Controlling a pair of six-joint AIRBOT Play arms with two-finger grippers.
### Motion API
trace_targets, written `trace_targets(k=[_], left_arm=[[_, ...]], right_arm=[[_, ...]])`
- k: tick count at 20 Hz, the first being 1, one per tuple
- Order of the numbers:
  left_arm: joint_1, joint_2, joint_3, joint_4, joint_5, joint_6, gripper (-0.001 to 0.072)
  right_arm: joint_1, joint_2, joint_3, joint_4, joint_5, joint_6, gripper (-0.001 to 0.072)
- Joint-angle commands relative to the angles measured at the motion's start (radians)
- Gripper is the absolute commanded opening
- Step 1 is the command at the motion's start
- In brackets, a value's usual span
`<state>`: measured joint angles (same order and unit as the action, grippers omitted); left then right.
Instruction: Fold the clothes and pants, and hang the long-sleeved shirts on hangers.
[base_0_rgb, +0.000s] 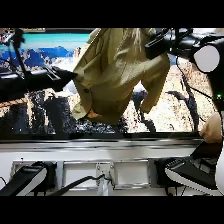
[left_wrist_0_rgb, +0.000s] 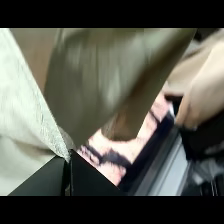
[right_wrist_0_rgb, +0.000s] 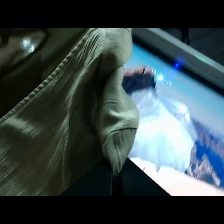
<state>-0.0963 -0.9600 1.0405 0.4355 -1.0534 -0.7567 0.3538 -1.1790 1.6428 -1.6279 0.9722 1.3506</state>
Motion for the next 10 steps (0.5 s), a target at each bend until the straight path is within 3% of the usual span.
trace_targets(k=[1,3,4,10], left_arm=[[-0.058,-0.005,-0.070,0.034,0.029,-0.002,0.0062],[-0.083,-0.017,-0.078,0.027,0.030,-0.002,0.0486],[-0.090,-0.021,-0.078,0.025,0.032,-0.002,0.0531],[-0.093,-0.024,-0.078,0.028,0.141,-0.002,0.0530]], right_arm=[[0.000,0.001,0.061,0.001,-0.035,0.007,0.0024],[0.000,0.001,0.104,0.001,-0.027,0.031,0.0024],[0.000,0.001,0.125,0.000,-0.021,0.035,0.0024],[-0.001,0.002,0.263,-0.071,0.036,0.110,0.0024]])
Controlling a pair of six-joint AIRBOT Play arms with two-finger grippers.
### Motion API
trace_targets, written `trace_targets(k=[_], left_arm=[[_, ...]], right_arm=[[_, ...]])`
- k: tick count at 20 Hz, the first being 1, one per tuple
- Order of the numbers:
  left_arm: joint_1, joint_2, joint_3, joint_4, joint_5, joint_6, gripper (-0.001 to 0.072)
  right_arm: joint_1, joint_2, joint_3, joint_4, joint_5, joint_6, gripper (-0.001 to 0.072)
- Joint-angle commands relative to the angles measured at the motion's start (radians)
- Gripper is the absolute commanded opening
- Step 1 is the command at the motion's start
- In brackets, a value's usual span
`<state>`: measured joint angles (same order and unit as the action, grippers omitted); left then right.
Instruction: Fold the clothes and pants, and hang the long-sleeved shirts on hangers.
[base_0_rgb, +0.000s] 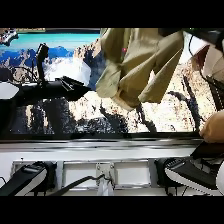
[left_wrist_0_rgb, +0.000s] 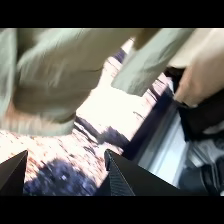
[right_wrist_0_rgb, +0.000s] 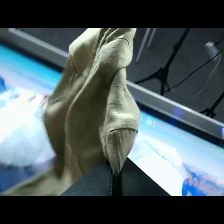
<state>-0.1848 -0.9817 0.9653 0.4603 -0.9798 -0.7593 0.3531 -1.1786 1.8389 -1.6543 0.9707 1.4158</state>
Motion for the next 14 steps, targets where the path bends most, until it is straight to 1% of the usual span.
trace_targets(k=[1,4,5,6,7,10,11,12,14], left_arm=[[-0.004,-0.002,-0.003,0.003,0.100,0.001,0.0530],[-0.005,-0.002,-0.002,0.000,0.201,0.001,0.0530],[-0.005,-0.002,-0.002,0.000,0.233,0.001,0.0519],[-0.005,-0.002,-0.002,0.000,0.263,0.001,0.0491],[-0.005,-0.002,-0.002,0.000,0.283,0.001,0.0490],[-0.005,-0.002,-0.002,0.000,0.322,0.001,0.0491],[-0.005,-0.002,-0.002,0.000,0.335,0.001,0.0491],[-0.005,-0.002,-0.002,0.000,0.351,0.001,0.0491],[-0.005,-0.002,-0.002,0.000,0.376,0.001,0.0491]], right_arm=[[0.000,0.009,0.094,-0.076,0.061,0.065,0.0024],[0.000,0.073,0.147,-0.169,0.127,0.107,0.0024],[0.000,0.105,0.158,-0.212,0.148,0.122,0.0024],[0.000,0.143,0.162,-0.270,0.169,0.141,0.0024],[0.000,0.179,0.162,-0.344,0.193,0.174,0.0024],[0.000,0.262,0.162,-0.625,0.315,0.342,0.0024],[0.000,0.278,0.162,-0.703,0.357,0.379,0.0024],[0.000,0.288,0.162,-0.767,0.390,0.394,0.0024],[0.000,0.291,0.162,-0.895,0.404,0.444,0.0024]])
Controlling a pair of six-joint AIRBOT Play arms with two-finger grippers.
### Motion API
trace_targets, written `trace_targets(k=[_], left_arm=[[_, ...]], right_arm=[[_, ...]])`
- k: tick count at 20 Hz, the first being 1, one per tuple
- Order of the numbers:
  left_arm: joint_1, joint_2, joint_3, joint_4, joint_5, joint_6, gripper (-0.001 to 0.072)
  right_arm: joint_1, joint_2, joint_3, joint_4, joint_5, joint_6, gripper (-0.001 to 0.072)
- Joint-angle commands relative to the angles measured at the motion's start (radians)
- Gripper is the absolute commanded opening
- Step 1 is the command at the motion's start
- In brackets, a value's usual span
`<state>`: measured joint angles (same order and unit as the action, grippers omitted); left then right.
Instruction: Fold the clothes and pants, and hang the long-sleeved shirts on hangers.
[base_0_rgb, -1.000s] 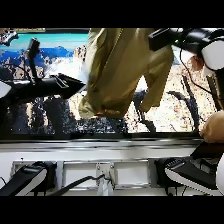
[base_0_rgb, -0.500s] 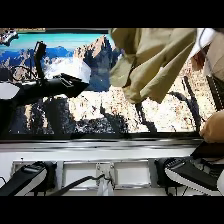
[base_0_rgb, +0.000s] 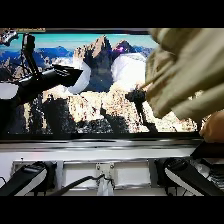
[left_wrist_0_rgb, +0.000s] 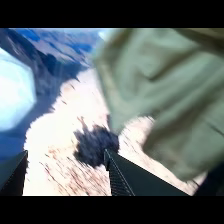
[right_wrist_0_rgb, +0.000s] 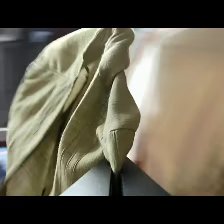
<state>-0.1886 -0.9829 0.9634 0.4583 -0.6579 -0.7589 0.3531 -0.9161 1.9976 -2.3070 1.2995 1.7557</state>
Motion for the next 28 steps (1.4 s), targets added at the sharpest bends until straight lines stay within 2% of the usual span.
trace_targets(k=[1,5,9,13,18,21,24,28], left_arm=[[-0.001,0.000,0.000,0.002,0.061,0.001,0.0491],[-0.001,0.000,0.000,0.002,0.063,0.001,0.0490],[0.000,0.007,0.000,0.003,0.069,0.001,0.0491],[0.000,0.011,0.000,0.005,0.075,0.001,0.0491],[0.000,0.011,0.000,0.005,0.075,0.001,0.0491],[0.000,0.011,0.000,0.006,0.075,0.001,0.0491],[-0.001,0.010,0.000,0.006,0.074,0.001,0.0491],[-0.001,0.010,0.000,0.005,0.067,0.000,0.0491]], right_arm=[[0.000,0.026,0.003,-0.298,0.051,0.142,0.0024],[-0.072,-0.046,0.003,-0.405,-0.064,0.256,0.0025],[-0.323,-0.150,-0.003,-0.379,0.038,0.401,0.0024],[-0.519,-0.216,-0.003,-0.360,-0.028,0.565,0.0024],[-0.701,-0.256,-0.003,-0.347,-0.209,0.596,0.0024],[-0.838,-0.276,-0.001,-0.298,-0.243,0.688,0.0024],[-0.952,-0.280,-0.001,-0.225,-0.402,0.700,0.0024],[-1.083,-0.302,-0.001,-0.078,-0.471,0.704,0.0024]])
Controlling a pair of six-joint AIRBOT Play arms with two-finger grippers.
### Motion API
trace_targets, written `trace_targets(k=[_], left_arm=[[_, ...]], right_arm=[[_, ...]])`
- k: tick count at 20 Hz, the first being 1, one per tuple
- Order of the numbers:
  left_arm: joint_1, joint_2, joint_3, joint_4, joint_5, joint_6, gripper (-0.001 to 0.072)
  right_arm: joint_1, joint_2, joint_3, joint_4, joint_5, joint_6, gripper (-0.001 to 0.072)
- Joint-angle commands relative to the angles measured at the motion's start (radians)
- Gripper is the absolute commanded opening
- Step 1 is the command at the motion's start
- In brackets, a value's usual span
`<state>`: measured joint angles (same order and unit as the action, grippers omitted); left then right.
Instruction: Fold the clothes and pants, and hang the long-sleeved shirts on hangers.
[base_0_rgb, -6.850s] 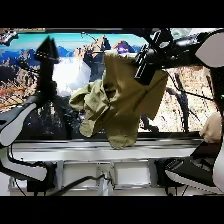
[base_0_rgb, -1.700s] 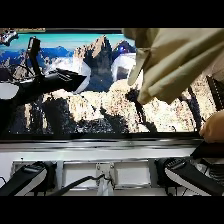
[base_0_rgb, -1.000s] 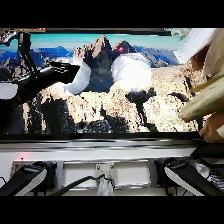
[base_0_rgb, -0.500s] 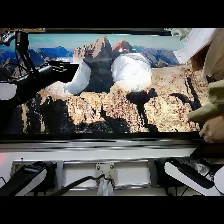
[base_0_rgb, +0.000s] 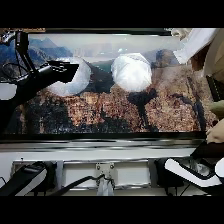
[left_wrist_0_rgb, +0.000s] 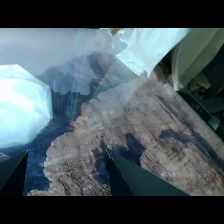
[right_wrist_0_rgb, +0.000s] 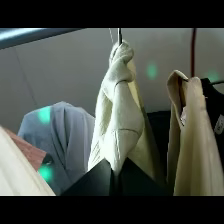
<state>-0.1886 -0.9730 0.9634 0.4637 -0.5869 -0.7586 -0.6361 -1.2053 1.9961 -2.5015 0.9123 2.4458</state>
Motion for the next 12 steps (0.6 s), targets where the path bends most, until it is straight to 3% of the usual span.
trace_targets(k=[1,5,9,11,12], left_arm=[[-0.001,0.000,0.000,0.000,-0.008,0.000,0.0491],[-0.001,0.001,0.000,0.000,-0.008,0.000,0.0491],[-0.001,0.001,0.000,-0.001,-0.008,0.000,0.0491],[-0.001,0.001,0.000,-0.001,-0.008,0.000,0.0491],[-0.001,0.001,0.000,0.000,-0.008,0.000,0.0491]], right_arm=[[-0.116,-0.018,0.000,0.152,-0.103,0.013,0.0024],[-0.182,-0.047,0.000,0.226,-0.128,-0.005,0.0024],[-0.205,-0.059,0.000,0.291,-0.127,-0.141,0.0037],[-0.205,-0.056,0.000,0.291,-0.127,-0.145,0.0293],[-0.205,-0.052,0.002,0.287,-0.133,-0.145,0.0370]])
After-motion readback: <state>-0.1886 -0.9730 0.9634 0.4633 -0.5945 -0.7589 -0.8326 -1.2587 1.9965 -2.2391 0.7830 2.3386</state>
